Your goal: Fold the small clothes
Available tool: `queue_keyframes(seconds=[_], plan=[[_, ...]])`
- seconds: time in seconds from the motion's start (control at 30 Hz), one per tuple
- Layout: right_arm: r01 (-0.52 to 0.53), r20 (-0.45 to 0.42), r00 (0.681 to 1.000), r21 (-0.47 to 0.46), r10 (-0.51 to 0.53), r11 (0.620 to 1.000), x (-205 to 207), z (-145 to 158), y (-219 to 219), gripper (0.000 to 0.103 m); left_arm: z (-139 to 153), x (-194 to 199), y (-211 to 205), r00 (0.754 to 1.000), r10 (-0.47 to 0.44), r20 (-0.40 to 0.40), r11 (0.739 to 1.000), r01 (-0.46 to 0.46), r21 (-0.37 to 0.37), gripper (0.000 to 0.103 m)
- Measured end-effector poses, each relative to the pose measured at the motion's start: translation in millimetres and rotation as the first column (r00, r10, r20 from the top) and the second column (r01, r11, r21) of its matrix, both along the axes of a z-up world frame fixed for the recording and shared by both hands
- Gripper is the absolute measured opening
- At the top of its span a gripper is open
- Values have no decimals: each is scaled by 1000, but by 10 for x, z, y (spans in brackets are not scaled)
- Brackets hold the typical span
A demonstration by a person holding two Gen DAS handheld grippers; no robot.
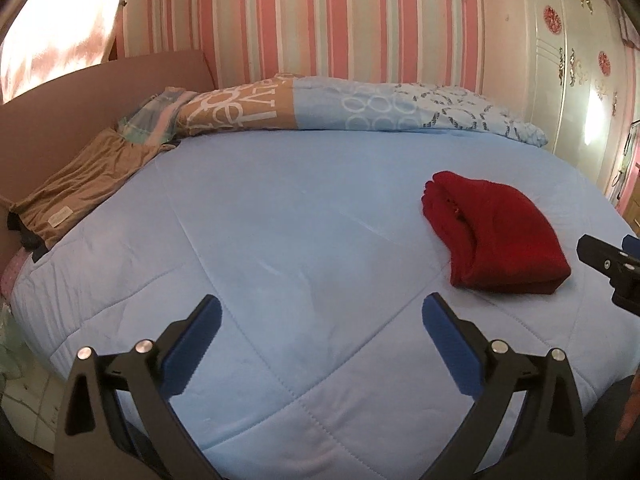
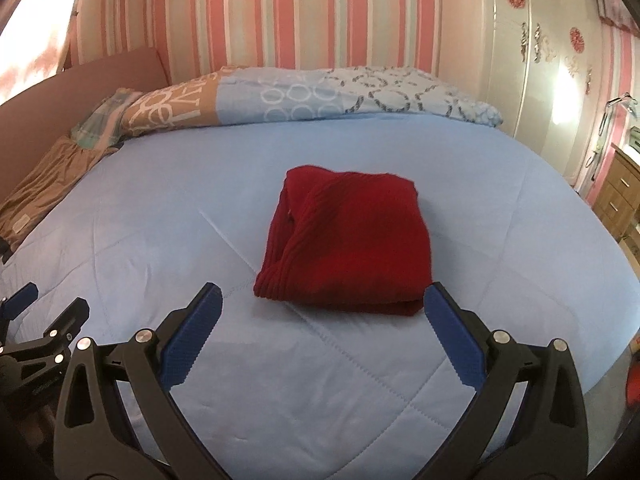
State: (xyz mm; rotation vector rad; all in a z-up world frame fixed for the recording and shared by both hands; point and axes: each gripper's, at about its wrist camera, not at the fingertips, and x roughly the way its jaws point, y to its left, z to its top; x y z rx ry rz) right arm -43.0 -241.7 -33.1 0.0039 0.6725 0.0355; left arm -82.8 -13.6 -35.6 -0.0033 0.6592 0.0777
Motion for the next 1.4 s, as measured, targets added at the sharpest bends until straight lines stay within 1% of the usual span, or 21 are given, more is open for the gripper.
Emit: queue_keyframes(seconds=[0.13,0.23,0.37,0.47,0.63,0.93,1.0,1.17,1.4], plan=[[-11,9,1000,-8,11,1000,-48,23,19,100,18,-10,-42,1000,2,18,1000,-2,14,101],[-15,2,1000,-10,15,1000,-53,7,43,100,17,-22,-48,1000,0,10,1000,0,0,101],[-17,-1,1000,-9,17,1000,-45,-8,44,100,40,-45,-58,1000,3,12,1000,-3,-16,101],[-20,-1,1000,-12,20,1000,-42,-16,56,100,60,-61,-46,1000,10,28,1000,-10,-24,101],[-22,-2,1000,-12,22,1000,-49,-19,66,100,93,-54,-28,1000,7,23,999,-6,-48,101],[-30,-8,1000,-17,30,999,-36,-38,128,100,130,-58,-36,999,17,31,999,-16,-50,101],[-34,-8,999,-17,34,999,-32,-45,141,100,141,-41,-56,999,27,27,999,-25,-40,101],[-38,-10,999,-16,37,999,-18,-50,141,100,180,-50,-38,999,31,34,998,-29,-59,101],[-40,-11,999,-1,40,999,-1,-60,144,100,215,-50,-23,998,55,34,998,-54,-39,101]])
